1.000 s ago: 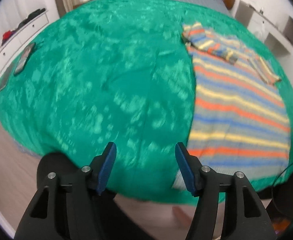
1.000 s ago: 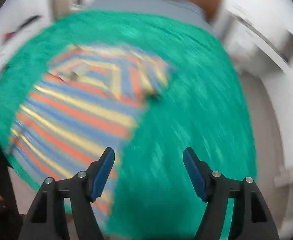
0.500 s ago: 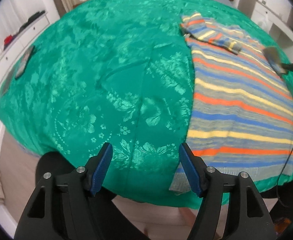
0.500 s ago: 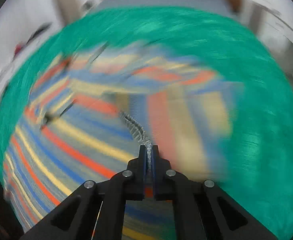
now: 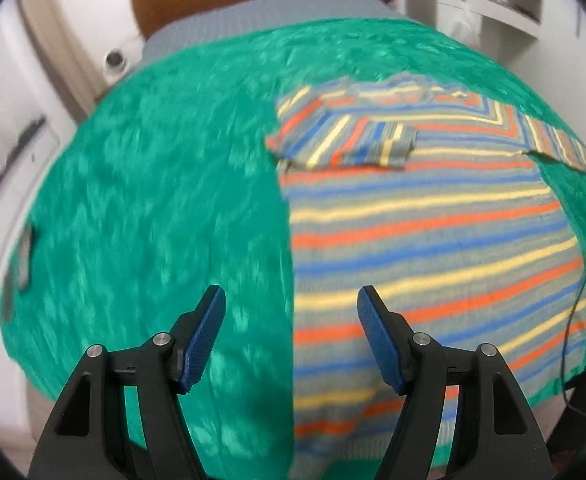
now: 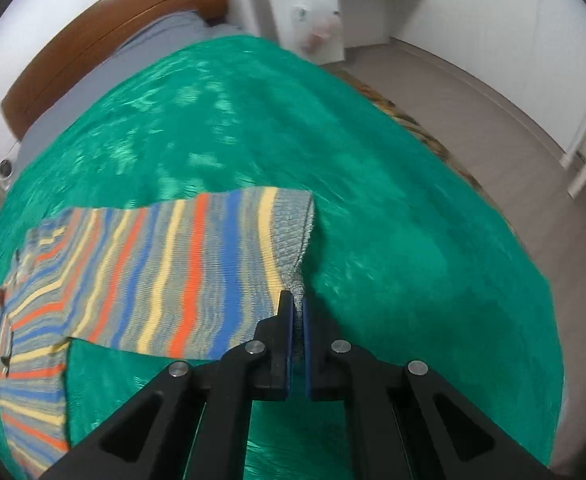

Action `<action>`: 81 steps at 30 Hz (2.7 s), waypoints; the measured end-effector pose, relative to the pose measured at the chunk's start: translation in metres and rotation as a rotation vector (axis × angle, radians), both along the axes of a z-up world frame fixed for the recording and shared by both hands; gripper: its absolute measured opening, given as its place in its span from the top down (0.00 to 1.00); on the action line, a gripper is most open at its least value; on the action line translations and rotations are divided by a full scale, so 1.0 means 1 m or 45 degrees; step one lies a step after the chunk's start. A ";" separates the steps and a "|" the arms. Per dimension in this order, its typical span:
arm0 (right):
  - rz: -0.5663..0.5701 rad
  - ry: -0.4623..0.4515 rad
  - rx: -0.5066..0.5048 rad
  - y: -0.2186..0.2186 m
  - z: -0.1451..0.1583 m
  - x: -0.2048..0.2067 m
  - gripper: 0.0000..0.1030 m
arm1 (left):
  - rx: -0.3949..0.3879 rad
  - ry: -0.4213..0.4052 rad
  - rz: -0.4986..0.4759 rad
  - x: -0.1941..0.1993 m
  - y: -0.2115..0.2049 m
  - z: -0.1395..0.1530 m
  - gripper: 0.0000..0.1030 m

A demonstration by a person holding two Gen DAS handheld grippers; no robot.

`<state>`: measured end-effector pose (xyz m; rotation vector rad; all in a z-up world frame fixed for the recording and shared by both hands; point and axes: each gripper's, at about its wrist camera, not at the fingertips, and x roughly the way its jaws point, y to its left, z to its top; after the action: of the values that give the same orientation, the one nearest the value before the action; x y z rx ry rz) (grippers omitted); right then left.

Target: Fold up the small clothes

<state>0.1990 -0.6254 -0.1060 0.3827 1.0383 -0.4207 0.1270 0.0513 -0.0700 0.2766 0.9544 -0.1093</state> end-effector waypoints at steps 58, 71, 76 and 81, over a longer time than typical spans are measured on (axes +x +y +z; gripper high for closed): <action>0.273 -0.209 -0.089 0.148 -0.045 -0.105 0.00 | -0.307 -0.053 0.524 0.095 0.193 -0.105 0.00; 0.250 -0.248 -0.137 0.153 -0.052 -0.107 0.00 | -0.238 -0.249 0.445 0.069 0.183 -0.109 0.00; 0.248 -0.245 -0.154 0.155 -0.053 -0.107 0.00 | -0.243 -0.249 0.447 0.069 0.185 -0.109 0.00; 0.249 -0.248 -0.163 0.157 -0.054 -0.108 0.00 | -0.237 -0.251 0.451 0.064 0.186 -0.109 0.00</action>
<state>0.0910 -0.4688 -0.1599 0.2008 0.8449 -0.2668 0.1907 0.2371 -0.1794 -0.0551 0.7779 0.1518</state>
